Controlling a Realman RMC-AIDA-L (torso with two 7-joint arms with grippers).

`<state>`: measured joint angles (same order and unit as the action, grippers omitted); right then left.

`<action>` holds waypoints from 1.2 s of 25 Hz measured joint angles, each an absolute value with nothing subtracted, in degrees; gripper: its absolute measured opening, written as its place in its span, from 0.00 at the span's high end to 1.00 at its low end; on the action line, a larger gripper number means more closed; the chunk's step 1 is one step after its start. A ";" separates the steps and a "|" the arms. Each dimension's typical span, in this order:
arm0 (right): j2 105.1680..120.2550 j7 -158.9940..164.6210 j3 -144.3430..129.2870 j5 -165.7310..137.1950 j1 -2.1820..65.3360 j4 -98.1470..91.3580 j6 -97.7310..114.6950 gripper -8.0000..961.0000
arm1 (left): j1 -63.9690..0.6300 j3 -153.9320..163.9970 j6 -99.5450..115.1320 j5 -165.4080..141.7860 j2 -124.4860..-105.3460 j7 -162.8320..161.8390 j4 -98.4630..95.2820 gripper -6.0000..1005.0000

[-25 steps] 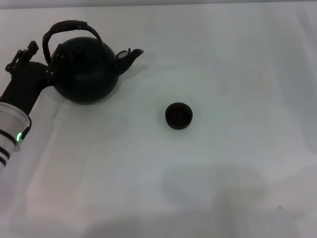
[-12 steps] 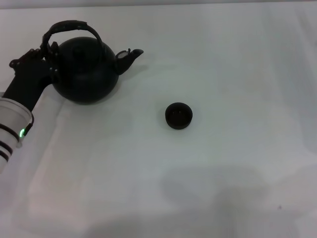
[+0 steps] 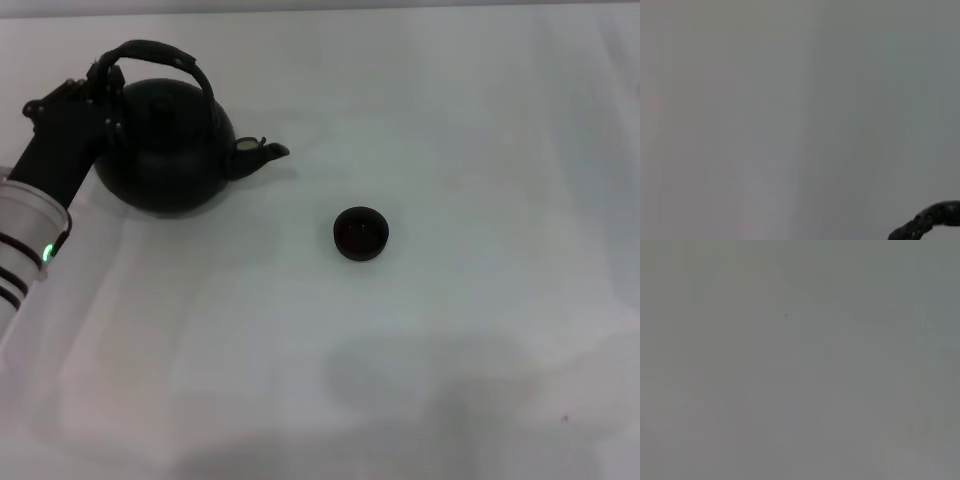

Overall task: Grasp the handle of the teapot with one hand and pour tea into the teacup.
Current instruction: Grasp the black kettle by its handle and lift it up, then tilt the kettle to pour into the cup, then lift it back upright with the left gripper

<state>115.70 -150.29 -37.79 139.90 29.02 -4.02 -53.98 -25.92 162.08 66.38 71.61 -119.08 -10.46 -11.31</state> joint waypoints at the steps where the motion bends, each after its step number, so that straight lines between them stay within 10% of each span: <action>1: 115.72 -150.29 -37.79 139.89 29.04 -4.02 -53.97 0.12 | -25.92 162.08 66.38 71.61 -119.08 -10.46 -11.31 0.87; 30: 115.77 -150.29 -37.79 139.86 28.36 -3.07 -53.33 0.12 | -37.33 162.17 75.22 52.24 -118.41 -13.92 1.42 0.87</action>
